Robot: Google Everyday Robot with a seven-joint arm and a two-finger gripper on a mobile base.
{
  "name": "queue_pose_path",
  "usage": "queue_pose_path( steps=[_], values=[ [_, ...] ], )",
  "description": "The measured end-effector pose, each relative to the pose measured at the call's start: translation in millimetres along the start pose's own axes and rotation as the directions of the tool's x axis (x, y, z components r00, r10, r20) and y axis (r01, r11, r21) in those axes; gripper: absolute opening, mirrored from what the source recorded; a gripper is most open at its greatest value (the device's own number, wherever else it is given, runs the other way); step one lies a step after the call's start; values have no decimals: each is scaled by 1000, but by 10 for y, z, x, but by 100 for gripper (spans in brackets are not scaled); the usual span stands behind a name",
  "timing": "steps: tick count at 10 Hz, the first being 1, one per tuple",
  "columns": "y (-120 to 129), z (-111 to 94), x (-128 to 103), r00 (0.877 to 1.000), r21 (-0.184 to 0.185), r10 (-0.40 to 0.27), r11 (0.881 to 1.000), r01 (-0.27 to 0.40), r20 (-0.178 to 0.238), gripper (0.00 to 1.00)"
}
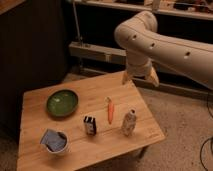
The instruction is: Move the arm in a circular motion
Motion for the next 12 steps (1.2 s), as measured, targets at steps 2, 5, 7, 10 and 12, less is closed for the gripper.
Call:
queue_pose_path(
  steps=[2, 5, 7, 10, 12],
  values=[
    [-354, 11, 208, 999, -7, 50, 999, -50, -12, 80],
    [-456, -47, 615, 999, -47, 11, 999, -13, -46, 80],
    [-255, -147, 933, 997, -73, -33, 997, 28, -71, 80],
    [435, -334, 1419, 986, -113, -118, 988, 105, -119, 80],
    [947, -439, 1665, 972, -139, -184, 976, 164, -144, 80]
  ],
)
